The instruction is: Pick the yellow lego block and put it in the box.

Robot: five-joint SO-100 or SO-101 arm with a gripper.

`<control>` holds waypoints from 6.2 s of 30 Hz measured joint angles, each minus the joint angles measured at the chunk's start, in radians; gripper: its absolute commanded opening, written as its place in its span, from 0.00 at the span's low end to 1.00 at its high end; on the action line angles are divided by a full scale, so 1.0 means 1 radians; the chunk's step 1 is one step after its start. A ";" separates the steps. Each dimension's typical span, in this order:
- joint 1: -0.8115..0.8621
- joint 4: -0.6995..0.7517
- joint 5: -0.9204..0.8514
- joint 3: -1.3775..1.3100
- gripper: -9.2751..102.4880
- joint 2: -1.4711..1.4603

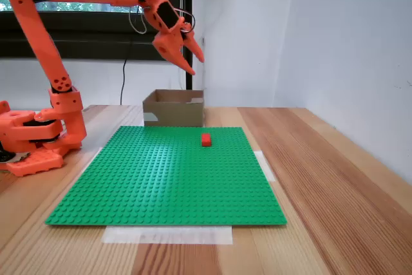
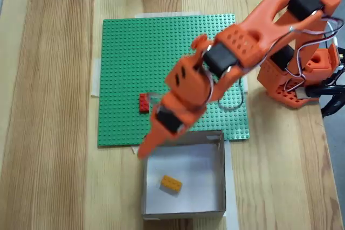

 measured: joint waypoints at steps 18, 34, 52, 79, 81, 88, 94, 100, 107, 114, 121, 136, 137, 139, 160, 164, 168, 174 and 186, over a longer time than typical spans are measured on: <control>0.480 -0.534 0.077 0.735 0.07 0.638; 0.589 -0.403 0.276 1.344 0.07 1.304; 0.572 -0.092 0.247 1.391 0.07 1.427; 0.578 -0.086 0.210 1.391 0.07 1.428; 0.578 -0.086 0.210 1.391 0.07 1.428; 0.578 -0.083 0.206 1.391 0.07 1.428; 0.578 -0.083 0.206 1.391 0.07 1.428; 0.578 -0.083 0.206 1.391 0.07 1.428; 0.578 -0.083 0.206 1.391 0.07 1.428; 0.578 -0.083 0.206 1.391 0.07 1.428; 0.578 -0.083 0.206 1.391 0.07 1.428; 0.578 -0.083 0.206 1.391 0.07 1.428; 0.578 -0.083 0.206 1.391 0.07 1.428; 0.578 -0.083 0.206 1.391 0.07 1.428; 0.578 -0.083 0.204 1.391 0.07 1.428; 0.578 -0.083 0.204 1.391 0.07 1.428; 0.578 -0.083 0.204 1.391 0.07 1.428; 0.578 -0.083 0.204 1.391 0.07 1.428; 0.578 -0.083 0.204 1.391 0.07 1.428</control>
